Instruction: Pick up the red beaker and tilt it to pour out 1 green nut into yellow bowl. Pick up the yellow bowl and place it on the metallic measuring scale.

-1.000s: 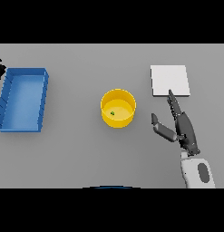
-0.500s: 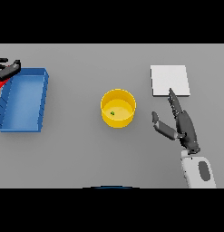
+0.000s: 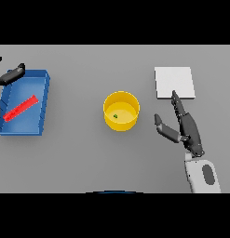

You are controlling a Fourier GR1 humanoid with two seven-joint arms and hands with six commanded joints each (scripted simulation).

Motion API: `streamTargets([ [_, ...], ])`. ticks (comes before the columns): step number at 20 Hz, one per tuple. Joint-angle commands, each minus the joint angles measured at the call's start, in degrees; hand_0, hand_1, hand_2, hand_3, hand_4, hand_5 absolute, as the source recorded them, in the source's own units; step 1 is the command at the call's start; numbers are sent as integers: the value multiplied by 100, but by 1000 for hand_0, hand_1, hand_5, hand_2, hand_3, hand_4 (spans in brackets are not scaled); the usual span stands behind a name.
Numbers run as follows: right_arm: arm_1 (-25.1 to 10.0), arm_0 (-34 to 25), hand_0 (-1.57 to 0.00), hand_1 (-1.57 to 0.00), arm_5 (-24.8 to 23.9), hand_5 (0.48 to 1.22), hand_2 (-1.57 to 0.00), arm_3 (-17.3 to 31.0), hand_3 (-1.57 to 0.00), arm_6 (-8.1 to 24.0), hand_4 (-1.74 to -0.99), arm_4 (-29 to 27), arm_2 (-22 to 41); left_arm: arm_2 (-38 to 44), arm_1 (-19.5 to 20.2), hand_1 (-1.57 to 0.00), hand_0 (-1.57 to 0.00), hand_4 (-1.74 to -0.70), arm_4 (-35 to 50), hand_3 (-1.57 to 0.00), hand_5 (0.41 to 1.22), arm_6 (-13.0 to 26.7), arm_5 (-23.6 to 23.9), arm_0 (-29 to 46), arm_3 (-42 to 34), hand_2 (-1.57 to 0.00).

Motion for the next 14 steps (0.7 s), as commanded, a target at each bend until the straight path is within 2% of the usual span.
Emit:
streamTargets([
  [1, -20, 15, 1, 1, -14, 704, 1, -45, 1, 9, -1277, 55, 26, 21, -43, -45, -53, -730, 18, -25, 661, -34, 74, 5, -40, -40],
  [2, -108, -6, 1, 1, -125, 688, 1, -122, 1, 148, -1281, 271, 60, 53, -34, -36, -42, -728, 40, -19, 664, -26, 99, 51, -107, -32],
  [4, -252, -204, 1, 1, -188, 662, 1, -171, 1, 400, -1222, 705, 241, 83, -46, -22, -27, -718, 58, -12, 675, -100, 156, 47, -121, -20],
  [6, -430, -525, -13, 1, 199, 672, 1, -95, 1, 186, -1167, 650, 374, 102, -94, -14, -17, -720, 96, -7, 685, -131, 196, 22, -166, -12],
  [8, -722, -886, -8, 1, 618, 683, 1, 29, 1, 58, -1202, 685, 508, 102, -108, -9, -10, -726, 103, -4, 700, -168, 221, 73, -228, -8],
  [10, -996, -1328, -5, 1, 877, 666, 1, 285, 1, 32, -1254, 1077, 796, 134, -117, -5, -6, -738, 145, -2, 709, -136, 220, 117, -298, -5],
  [11, -1071, -1488, -3, 1, 931, 656, 1, 350, 1, 114, -1260, 1331, 971, 108, -117, -4, -5, -739, 114, -2, 709, -137, 219, 84, -267, -3],
  [14, -1401, -1909, -1, 1, 1175, 627, 1, 471, 1, 23, -1234, 1992, 1466, 169, -99, -2, -2, -746, 195, 0, 709, -230, 200, 110, -315, -1],
])
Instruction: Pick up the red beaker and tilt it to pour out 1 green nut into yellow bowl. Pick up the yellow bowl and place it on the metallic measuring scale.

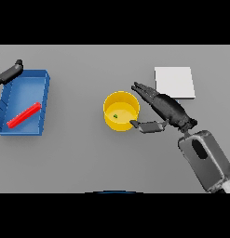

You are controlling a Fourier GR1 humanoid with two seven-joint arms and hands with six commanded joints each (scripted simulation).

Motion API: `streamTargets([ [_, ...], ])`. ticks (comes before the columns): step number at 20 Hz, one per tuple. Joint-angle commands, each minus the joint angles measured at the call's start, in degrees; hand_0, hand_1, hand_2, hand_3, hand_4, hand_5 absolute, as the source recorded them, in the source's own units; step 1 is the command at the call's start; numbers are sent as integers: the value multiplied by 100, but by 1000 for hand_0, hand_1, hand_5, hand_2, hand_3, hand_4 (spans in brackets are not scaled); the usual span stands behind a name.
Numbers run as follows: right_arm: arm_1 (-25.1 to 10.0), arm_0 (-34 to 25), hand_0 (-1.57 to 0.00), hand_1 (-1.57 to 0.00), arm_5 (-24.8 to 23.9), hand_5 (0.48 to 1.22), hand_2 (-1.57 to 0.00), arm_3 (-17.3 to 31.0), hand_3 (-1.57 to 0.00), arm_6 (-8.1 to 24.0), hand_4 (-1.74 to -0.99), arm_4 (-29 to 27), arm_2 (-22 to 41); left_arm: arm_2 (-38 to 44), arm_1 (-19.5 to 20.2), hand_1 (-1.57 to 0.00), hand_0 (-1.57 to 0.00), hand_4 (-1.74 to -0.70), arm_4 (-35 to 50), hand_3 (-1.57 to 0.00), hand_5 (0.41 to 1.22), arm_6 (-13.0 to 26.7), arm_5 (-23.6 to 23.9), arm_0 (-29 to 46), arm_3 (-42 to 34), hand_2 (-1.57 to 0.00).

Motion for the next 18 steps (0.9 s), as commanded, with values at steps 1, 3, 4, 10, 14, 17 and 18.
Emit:
streamTargets([
  [1, -37, -131, -1, 1, 85, 620, 1, 34, 1, 43, -1230, 185, 166, -6, -16, -1, -1, -747, 1, 0, 711, 47, -2, -15, -12, -1],
  [3, -152, -379, 0, 1, 305, 616, 1, 138, 1, -74, -1229, 373, 387, -9, -2, 0, -1, -751, -5, 0, 713, -10, -10, 56, -4, 0],
  [4, -201, -501, 0, 1, 381, 618, 1, 253, 1, -157, -1235, 450, 470, -19, -21, 0, 0, -753, 1, 0, 714, -72, -7, 79, 15, 0],
  [10, -311, -1162, 1, 1, 997, 641, 1, 557, 1, -305, -1210, 835, 1041, 23, -91, 1, 1, -766, 62, 1, 721, -150, 38, 60, 56, 1],
  [14, -299, -1360, 1, 1, 1095, 651, 1, 912, 1, -533, -1220, 967, 1247, 114, -42, 1, 1, -784, 153, 1, 725, -272, 6, 56, 83, 1],
  [17, -249, -1512, 1, 1, 1126, 660, 1, 1202, 1, -626, -1234, 1081, 1388, 119, -82, 1, 1, -795, 161, 1, 728, -236, 43, 67, 53, 1],
  [18, -177, -1550, 1, 1, 1119, 664, 1, 1299, 1, -636, -1242, 1148, 1484, 113, -92, 1, 1, -798, 160, 1, 727, -212, 39, 52, 52, 1],
])
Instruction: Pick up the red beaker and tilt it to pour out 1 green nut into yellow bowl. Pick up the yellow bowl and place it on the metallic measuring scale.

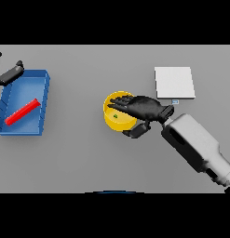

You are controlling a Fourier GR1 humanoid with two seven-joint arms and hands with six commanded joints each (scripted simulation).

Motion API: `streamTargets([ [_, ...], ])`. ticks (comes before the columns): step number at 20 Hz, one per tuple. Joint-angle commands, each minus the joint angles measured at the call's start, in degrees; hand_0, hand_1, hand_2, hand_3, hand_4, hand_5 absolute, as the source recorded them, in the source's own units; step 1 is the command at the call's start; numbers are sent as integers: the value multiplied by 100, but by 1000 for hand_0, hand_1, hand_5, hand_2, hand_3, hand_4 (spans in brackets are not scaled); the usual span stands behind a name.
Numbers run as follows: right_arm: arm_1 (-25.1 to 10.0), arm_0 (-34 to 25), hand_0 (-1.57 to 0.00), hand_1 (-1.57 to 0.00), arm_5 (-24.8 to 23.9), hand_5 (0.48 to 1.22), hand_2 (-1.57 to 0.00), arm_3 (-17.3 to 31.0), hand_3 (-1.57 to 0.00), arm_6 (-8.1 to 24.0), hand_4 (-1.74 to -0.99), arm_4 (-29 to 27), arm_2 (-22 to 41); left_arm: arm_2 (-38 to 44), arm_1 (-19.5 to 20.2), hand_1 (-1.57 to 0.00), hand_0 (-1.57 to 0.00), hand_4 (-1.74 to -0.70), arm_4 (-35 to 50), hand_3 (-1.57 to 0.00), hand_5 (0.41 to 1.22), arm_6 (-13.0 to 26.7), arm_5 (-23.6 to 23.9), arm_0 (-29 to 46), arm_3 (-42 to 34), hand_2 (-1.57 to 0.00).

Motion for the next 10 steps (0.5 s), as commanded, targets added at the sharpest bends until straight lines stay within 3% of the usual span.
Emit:
streamTargets([
  [1, -31, -35, 1, 1, -2, 669, 1, 74, 1, -120, -1249, 38, 46, 35, 38, 1, 1, -798, 20, 1, 725, -68, -8, 42, 13, 1],
  [7, 72, -127, 1, 1, 121, 696, 1, 413, 1, -84, -1277, 149, 222, 12, -17, 1, 1, -795, 13, 1, 723, 2, 15, 21, -13, 1],
  [10, 97, -186, 1, 1, 78, 706, 0, 638, -4, -234, -1285, 154, 239, -52, -47, 1, 1, -791, -39, 1, 728, 14, 30, 28, -60, 1],
])
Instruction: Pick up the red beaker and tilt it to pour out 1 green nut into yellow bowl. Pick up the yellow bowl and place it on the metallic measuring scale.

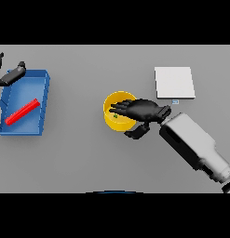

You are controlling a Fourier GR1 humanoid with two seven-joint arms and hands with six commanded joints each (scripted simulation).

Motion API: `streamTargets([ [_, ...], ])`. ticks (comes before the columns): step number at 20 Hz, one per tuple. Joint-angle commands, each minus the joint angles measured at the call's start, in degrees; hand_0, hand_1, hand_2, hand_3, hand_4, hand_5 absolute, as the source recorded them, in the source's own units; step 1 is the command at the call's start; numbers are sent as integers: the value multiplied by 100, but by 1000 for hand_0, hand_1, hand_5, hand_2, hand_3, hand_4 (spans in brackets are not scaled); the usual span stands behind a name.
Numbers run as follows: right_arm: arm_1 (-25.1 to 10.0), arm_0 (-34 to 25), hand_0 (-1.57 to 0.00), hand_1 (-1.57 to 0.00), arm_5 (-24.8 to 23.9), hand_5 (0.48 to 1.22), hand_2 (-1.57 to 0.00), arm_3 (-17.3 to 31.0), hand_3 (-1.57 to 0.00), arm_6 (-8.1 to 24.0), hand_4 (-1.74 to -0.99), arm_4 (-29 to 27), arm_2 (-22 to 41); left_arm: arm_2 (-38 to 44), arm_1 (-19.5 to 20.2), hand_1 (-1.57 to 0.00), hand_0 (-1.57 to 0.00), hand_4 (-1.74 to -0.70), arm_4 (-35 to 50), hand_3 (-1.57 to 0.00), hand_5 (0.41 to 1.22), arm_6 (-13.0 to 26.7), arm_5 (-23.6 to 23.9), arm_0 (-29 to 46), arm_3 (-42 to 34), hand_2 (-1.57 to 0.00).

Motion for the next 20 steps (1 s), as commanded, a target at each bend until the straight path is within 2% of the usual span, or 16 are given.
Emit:
streamTargets([
  [1, 65, -19, 1, 1, -59, 710, -4, 55, -15, -10, -1286, 32, 33, 20, 31, 1, 1, -794, 9, 1, 728, 28, -13, 8, -34, 1],
  [4, 101, -45, 1, 1, -85, 738, -27, 175, -60, -140, -1293, -14, 13, 29, 47, 1, 1, -793, 15, 1, 730, 94, -21, 21, -110, 1],
  [6, 152, -51, 1, -14, -33, 800, -84, 148, -121, -34, -1333, -50, -11, 4, -1, 1, 1, -793, 29, 1, 732, 142, -25, 13, -157, 1],
  [7, 147, -37, -68, -69, -43, 838, -140, 153, -178, -20, -1365, -33, 0, 1, -19, 1, 1, -796, 20, 1, 730, 161, -6, -5, -138, 1],
  [8, 129, -65, -173, -145, -1, 875, -204, 171, -243, -78, -1396, -63, -22, 14, -6, 1, 1, -796, 21, 1, 730, 157, -8, 0, -104, 1],
  [10, 146, -61, -469, -376, -21, 999, -379, 243, -419, -132, -1479, 16, 74, 9, -4, 1, 1, -793, 24, 1, 729, 110, -4, 45, -158, 1],
  [12, 104, -63, -780, -649, -21, 1079, -590, 207, -834, -179, -1469, 29, 82, 13, 29, 1, 1, -788, 24, 1, 732, 175, -27, 90, -243, 1],
  [13, 41, -40, -938, -806, 52, 1108, -787, 149, -978, -237, -1521, -32, 54, 48, 20, 1, 1, -791, 27, 1, 733, 184, 18, 80, -185, 1],
  [16, 86, -63, -1247, -1179, 104, 1163, -1169, 90, -1054, -24, -1621, -45, 96, 12, 3, 1, 1, -793, 9, 1, 735, 91, 11, -4, -109, 1],
  [19, 17, -93, -1405, -1370, 110, 1191, -1365, 64, -1126, -58, -1673, -42, 109, 4, 3, 1, 1, -791, -8, 1, 730, 48, 16, -7, -50, 1],
  [20, 20, -111, -1438, -1411, 160, 1197, -1406, 39, -1153, 114, -1683, -53, 81, 4, -8, 1, 1, -790, -8, 1, 727, 67, 26, -26, -49, 1],
])
